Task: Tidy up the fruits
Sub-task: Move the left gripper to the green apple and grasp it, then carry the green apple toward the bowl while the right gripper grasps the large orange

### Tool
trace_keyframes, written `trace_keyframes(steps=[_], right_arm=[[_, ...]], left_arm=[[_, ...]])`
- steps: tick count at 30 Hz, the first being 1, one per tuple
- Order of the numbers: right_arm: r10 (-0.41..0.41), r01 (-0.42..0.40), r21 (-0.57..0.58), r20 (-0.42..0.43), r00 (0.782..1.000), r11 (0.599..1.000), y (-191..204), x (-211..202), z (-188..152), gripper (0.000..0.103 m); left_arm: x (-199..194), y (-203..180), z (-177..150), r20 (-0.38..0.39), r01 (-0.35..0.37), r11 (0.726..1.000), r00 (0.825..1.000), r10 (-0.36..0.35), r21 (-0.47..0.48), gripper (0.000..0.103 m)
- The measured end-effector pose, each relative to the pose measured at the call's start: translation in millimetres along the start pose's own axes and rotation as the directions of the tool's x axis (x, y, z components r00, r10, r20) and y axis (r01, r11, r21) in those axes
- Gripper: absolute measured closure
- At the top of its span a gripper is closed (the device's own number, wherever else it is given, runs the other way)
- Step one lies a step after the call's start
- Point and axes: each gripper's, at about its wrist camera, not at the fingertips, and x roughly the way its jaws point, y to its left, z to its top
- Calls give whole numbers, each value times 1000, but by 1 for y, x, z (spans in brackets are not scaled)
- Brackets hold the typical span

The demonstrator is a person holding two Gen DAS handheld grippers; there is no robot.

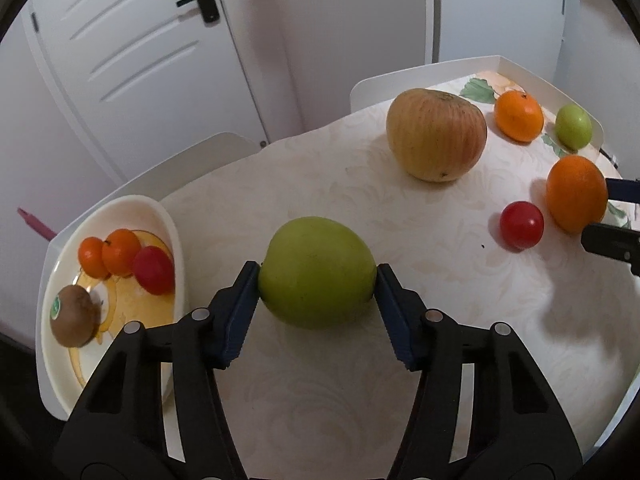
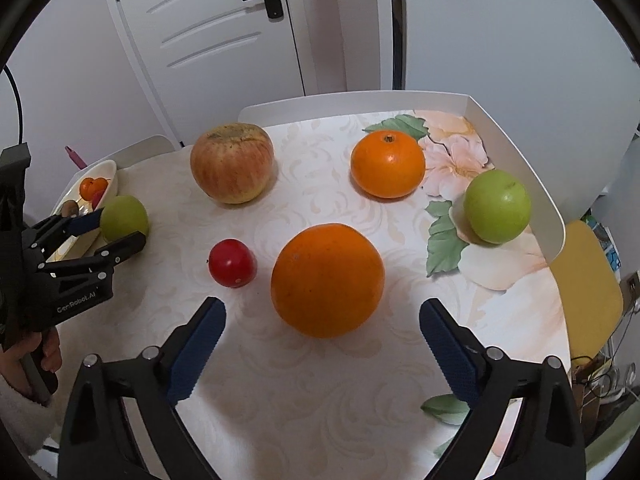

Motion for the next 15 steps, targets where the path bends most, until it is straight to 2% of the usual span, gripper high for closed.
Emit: trace_keyframes(steps=[10, 15], right_arm=[[-19, 19, 34, -5, 1000, 999, 0, 11, 1, 25], [-29, 29, 27, -10, 1000, 999, 4, 15, 0, 26]], left_arm=[[0, -1, 1, -4, 6, 999, 1000, -6, 33, 41], [-1, 1, 1, -9, 15, 999, 1000, -15, 33, 41]])
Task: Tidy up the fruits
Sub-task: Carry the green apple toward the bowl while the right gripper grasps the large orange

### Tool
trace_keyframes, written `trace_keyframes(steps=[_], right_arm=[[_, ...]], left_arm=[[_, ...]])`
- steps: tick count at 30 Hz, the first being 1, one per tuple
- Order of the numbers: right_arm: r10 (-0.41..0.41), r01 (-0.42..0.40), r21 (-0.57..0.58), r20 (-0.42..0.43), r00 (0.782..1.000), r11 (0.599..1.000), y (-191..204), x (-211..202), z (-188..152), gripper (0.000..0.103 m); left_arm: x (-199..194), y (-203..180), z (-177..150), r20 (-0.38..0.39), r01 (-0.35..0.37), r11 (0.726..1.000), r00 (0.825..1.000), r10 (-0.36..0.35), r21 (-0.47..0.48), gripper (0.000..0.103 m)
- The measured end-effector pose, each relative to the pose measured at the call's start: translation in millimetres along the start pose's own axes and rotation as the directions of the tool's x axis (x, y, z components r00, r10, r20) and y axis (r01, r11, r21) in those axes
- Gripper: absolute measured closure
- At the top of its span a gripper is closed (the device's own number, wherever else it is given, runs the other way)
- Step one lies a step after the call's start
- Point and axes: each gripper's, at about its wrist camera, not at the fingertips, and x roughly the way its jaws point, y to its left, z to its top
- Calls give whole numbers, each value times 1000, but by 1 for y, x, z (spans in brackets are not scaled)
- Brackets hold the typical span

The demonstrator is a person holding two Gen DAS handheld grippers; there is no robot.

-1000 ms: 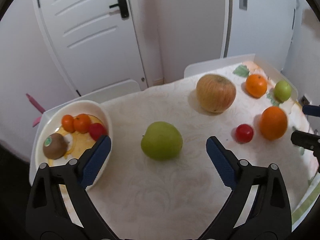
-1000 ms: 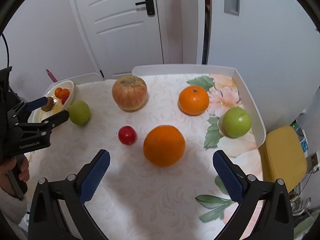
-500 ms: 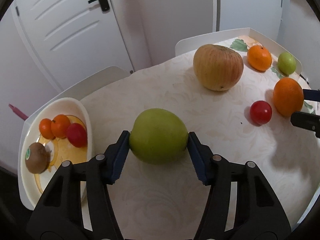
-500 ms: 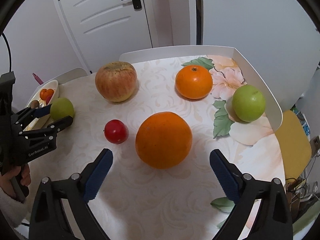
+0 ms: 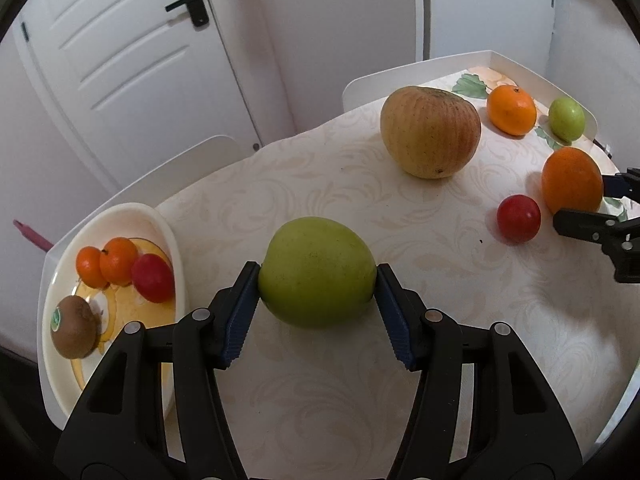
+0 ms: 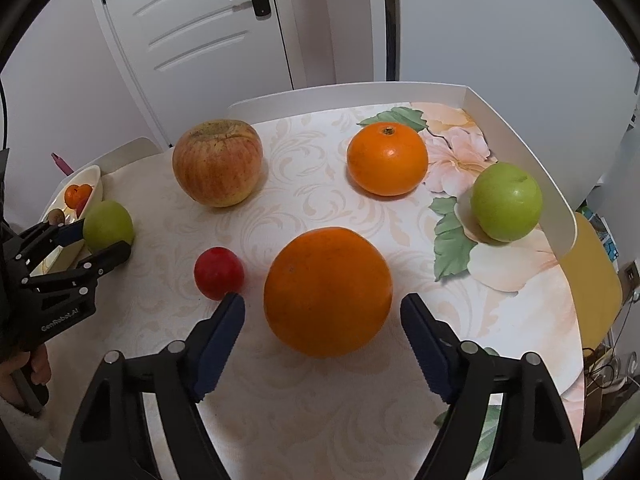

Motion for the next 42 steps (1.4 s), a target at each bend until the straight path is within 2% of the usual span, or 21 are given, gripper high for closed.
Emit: trace_keyframes(steps=[6, 9, 18, 26, 35, 42], right_arm=[[-3, 3, -28, -1, 1000, 1000, 5, 6, -1, 36], [-41, 41, -58, 12, 999, 997, 5, 8, 1, 48], [0, 1, -57, 12, 1000, 998, -2, 3, 8, 49], [24, -21, -106, 24, 999, 994, 0, -18, 24, 49], [87, -82, -181, 18, 996, 980, 20, -49, 43, 49], [152, -145, -251, 9, 988, 957, 54, -63, 56, 49]], left_arm=[[0, -1, 3, -24, -3, 1000, 1000, 3, 9, 41], [0, -2, 5, -32, -6, 1000, 999, 6, 4, 41], [-13, -8, 6, -29, -13, 999, 1000, 12, -38, 41], [-43, -3, 10, 4, -32, 990, 999, 33, -136, 41], [-94, 26, 7, 37, -91, 958, 994, 105, -274, 41], [-123, 60, -9, 38, -151, 922, 984, 176, -355, 41]])
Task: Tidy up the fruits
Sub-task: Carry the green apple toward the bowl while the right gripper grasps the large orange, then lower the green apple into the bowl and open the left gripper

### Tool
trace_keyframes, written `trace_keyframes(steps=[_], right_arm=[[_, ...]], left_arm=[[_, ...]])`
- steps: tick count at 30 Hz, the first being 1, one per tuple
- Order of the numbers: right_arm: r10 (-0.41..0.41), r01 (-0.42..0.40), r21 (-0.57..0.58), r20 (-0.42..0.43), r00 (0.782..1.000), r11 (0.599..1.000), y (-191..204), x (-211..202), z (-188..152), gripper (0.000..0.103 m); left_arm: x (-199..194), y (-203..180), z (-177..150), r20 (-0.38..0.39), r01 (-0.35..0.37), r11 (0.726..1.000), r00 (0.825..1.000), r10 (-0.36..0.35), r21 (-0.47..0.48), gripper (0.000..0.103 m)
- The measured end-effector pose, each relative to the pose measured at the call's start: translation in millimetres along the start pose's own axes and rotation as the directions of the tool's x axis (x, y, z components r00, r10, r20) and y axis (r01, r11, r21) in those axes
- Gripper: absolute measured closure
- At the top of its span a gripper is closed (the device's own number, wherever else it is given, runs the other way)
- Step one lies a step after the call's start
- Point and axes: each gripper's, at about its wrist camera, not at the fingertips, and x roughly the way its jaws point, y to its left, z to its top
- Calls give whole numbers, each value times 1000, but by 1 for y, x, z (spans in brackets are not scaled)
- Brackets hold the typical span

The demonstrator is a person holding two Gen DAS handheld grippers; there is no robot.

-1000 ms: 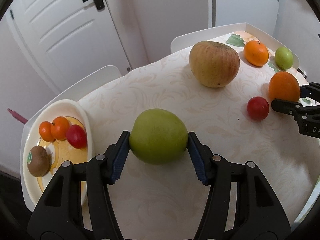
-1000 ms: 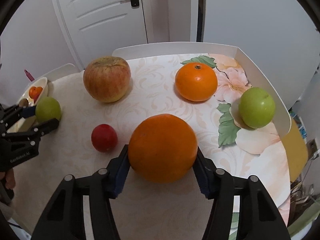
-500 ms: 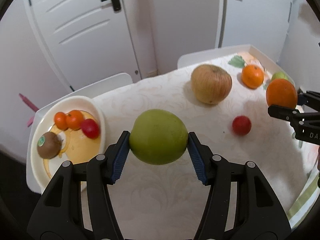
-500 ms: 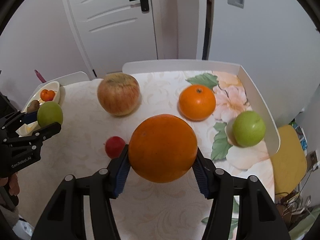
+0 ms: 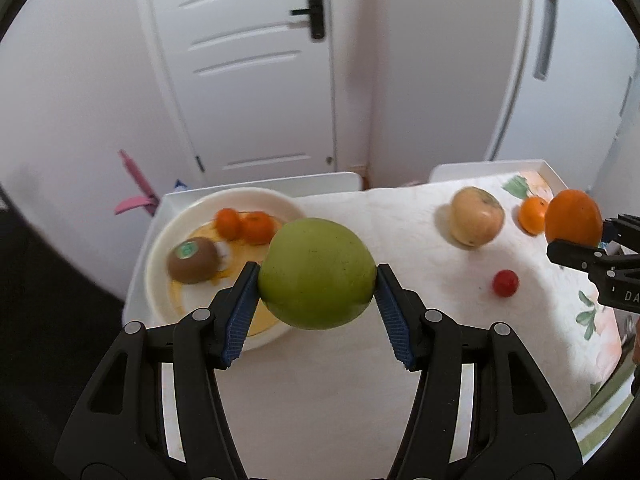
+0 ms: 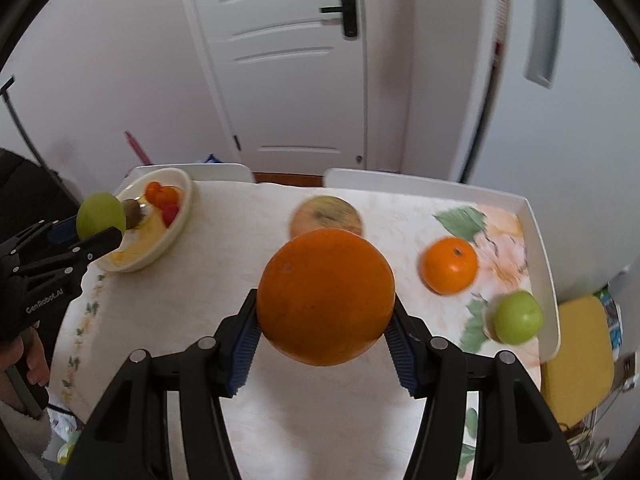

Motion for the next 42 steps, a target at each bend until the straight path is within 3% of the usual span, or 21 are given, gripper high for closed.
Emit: trace_keyframes(steps=[9, 21, 34, 40, 42], right_arm=[[91, -91, -94, -6, 996, 991, 56, 10, 26, 49], [173, -177, -158, -40, 984, 971, 126, 54, 49, 49], [167, -175, -149, -64, 984, 973, 160, 94, 60, 49], [155, -163, -129, -72, 985, 978, 159, 98, 59, 49], [152, -160, -123, -74, 986, 979, 159, 100, 59, 49]], left_arm=[[-5, 56, -7, 1, -57, 996, 998, 57, -71, 41], [32, 115, -16, -29, -82, 995, 996, 80, -65, 41], [77, 108, -27, -32, -4, 995, 999, 8, 103, 41], [84, 105, -28, -43, 27, 994, 999, -23, 110, 41], [82, 107, -27, -38, 44, 994, 998, -41, 99, 31]])
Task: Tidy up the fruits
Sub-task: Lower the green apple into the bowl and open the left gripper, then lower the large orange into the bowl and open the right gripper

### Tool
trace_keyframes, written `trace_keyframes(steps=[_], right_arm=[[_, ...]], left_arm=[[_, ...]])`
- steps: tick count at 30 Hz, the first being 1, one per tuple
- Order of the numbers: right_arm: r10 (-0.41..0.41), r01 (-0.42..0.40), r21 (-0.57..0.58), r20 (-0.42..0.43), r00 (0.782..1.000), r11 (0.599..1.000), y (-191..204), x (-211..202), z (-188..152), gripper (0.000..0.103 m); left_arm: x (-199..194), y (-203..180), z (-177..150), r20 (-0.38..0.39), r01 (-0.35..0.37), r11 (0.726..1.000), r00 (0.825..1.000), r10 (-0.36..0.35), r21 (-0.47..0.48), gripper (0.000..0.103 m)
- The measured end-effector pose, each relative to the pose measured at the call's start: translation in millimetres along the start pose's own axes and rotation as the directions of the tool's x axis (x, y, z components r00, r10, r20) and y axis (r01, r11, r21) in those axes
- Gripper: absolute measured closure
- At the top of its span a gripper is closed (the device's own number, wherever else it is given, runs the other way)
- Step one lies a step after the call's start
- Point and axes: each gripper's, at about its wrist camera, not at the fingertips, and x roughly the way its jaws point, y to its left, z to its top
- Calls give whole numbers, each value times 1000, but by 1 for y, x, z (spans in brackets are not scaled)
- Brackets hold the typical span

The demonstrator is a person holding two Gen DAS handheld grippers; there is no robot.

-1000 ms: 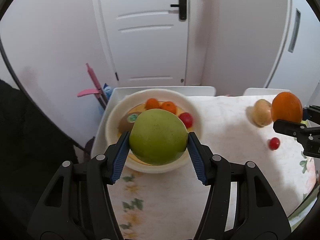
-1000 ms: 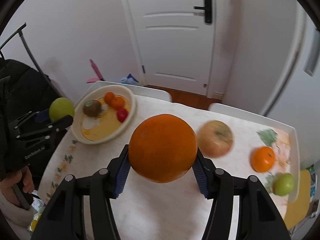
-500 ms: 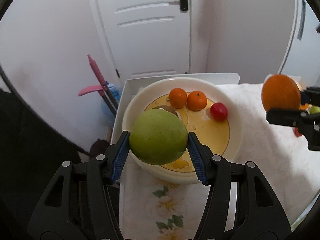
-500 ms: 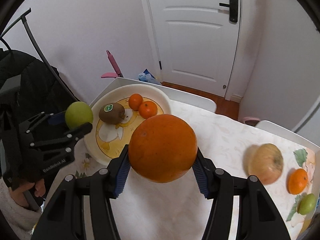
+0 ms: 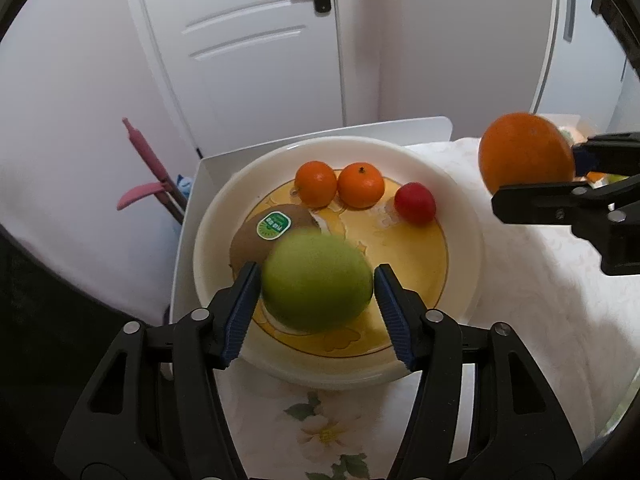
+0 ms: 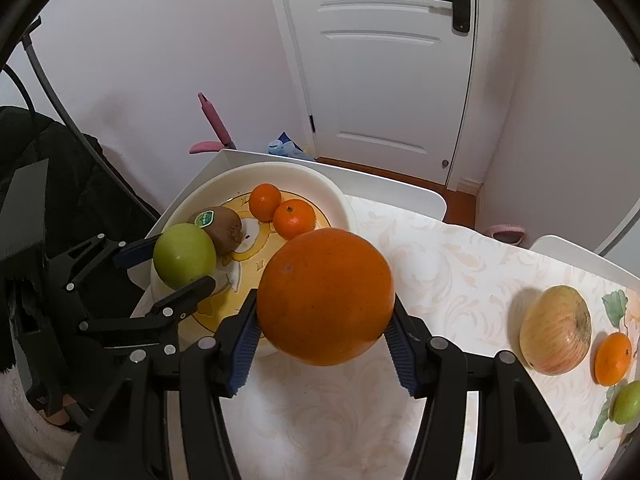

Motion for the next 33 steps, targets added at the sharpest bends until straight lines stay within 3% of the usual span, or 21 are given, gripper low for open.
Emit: trace_keyframes(steps=[1, 2, 4, 20, 33], right_arm=[[-1, 1, 3, -1, 1000, 1000, -1, 0, 0, 49], [-2, 2, 4, -1, 1000, 1000, -1, 0, 1, 49], [-3, 3, 6, -1, 1000, 1000, -2, -1, 1, 49], [71, -73, -96, -23, 997, 993, 0, -3, 15, 49], [152, -167, -195, -92, 984, 966, 11, 27, 11, 49]], left_arm=[[-2, 0, 1, 9, -8, 1000, 1000, 8, -1, 9], [-5, 1, 1, 26, -19, 1000, 999, 19, -2, 0], [-13, 2, 2, 53, -24, 1000, 998, 24, -8, 0], [-46, 14, -8, 1, -97, 981, 995, 98, -168, 0], [-60, 15, -28, -31, -166, 952, 986, 164, -256, 0]])
